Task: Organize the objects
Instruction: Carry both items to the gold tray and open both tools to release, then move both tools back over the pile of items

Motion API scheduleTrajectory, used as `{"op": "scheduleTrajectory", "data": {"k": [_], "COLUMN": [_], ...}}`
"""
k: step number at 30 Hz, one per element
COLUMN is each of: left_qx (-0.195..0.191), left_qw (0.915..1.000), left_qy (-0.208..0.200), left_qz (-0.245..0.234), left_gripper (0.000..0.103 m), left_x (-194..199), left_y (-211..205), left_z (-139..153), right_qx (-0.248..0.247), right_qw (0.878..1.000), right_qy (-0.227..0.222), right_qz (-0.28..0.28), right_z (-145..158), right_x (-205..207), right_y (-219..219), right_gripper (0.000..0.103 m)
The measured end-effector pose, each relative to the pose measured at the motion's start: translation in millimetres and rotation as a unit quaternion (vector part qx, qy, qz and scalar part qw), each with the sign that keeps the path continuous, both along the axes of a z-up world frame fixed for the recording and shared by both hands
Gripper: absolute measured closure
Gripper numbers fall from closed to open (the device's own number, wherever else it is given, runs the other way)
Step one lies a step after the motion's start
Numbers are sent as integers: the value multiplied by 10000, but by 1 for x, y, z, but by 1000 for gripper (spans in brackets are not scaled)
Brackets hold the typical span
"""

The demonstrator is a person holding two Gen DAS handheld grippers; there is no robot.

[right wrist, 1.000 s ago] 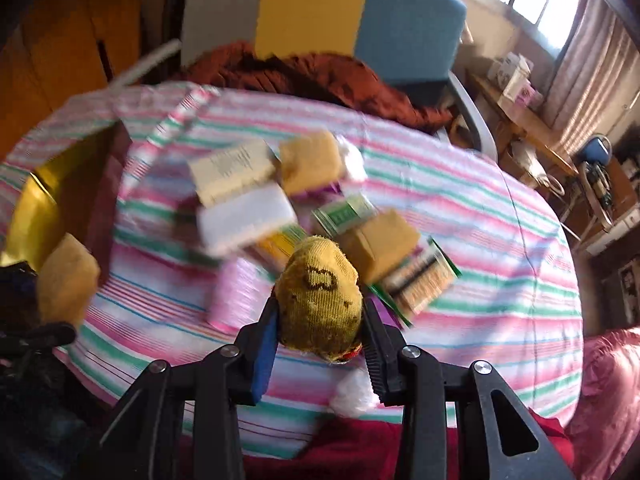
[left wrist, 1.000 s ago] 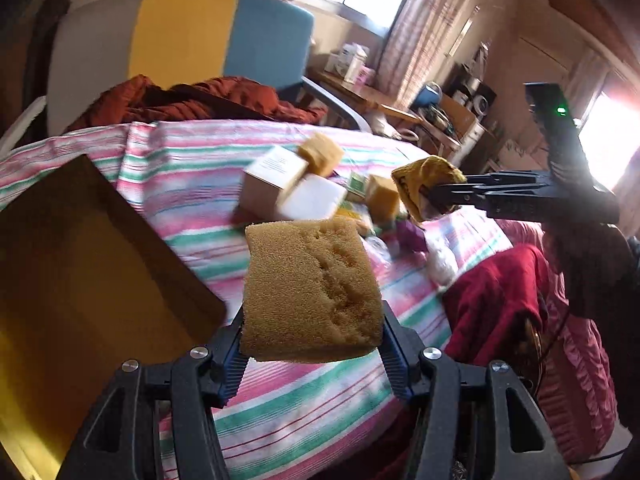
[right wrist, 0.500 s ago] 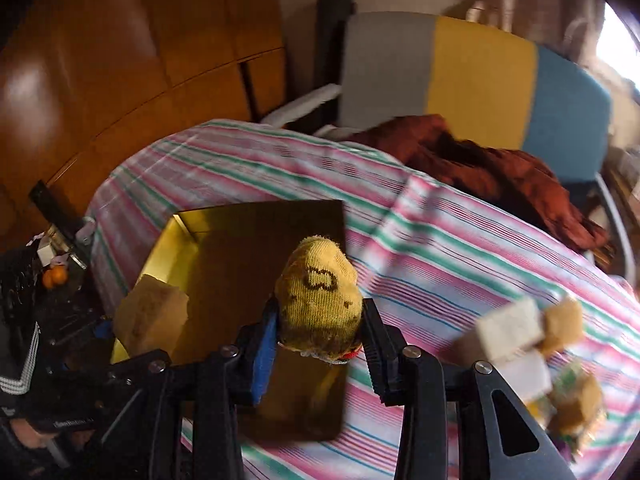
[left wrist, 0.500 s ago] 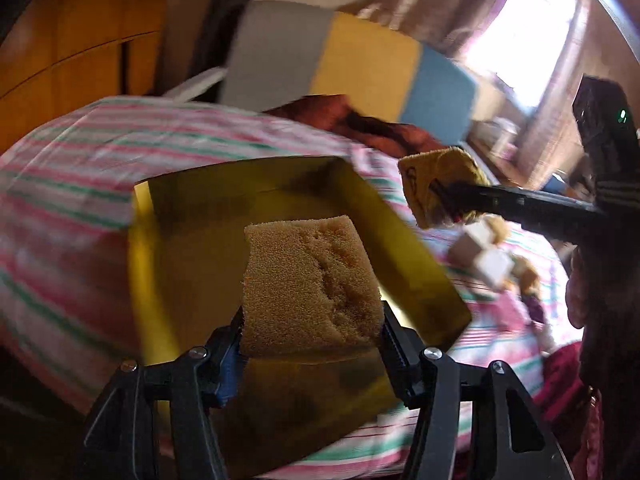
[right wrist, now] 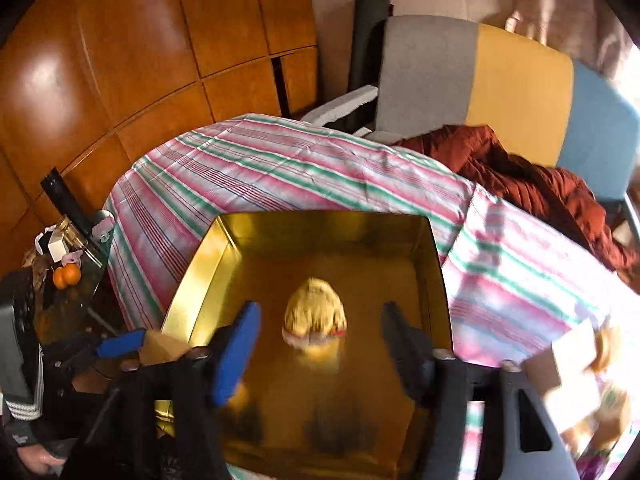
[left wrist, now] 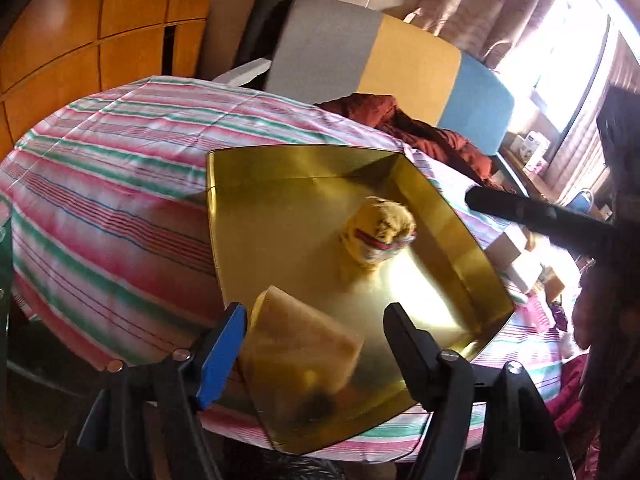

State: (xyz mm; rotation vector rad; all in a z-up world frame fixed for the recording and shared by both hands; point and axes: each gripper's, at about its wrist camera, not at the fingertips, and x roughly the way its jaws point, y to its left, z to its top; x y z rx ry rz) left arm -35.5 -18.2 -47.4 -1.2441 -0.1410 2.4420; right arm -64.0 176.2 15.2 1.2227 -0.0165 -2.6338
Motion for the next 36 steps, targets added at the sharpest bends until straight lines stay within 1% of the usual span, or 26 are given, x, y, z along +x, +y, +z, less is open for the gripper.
{"op": "scheduleTrajectory", "data": {"k": [4, 7, 10, 16, 24, 29, 36], "left_qx": [-17, -46, -144, -344, -575, -651, -651], "left_qw": [9998, 9992, 9987, 9975, 9948, 9944, 9956], "left_qy": [39, 169, 271, 436, 667, 719, 671], "left_qz": [174, 351, 412, 445, 510, 431, 105], "left_gripper": [31, 31, 31, 31, 31, 31, 31], "left_x": [2, 7, 8, 12, 19, 22, 26], "left_y": [-1, -6, -4, 5, 10, 16, 31], "left_z": [8, 16, 24, 33, 40, 41, 38], "right_qx": [-99, -130, -108, -60, 72, 68, 10], "right_qw": [9998, 9994, 9992, 9993, 9990, 9987, 9978], "right_qy": [-34, -45, -59, -55, 122, 156, 200], "right_qz": [-188, -305, -376, -364, -426, -482, -628], "right_z": [-7, -13, -19, -26, -24, -22, -21], "right_x": [22, 38, 51, 64, 75, 79, 87], "right_y": [14, 21, 24, 20, 17, 20, 31], "right_gripper": [25, 20, 20, 20, 17, 17, 17]}}
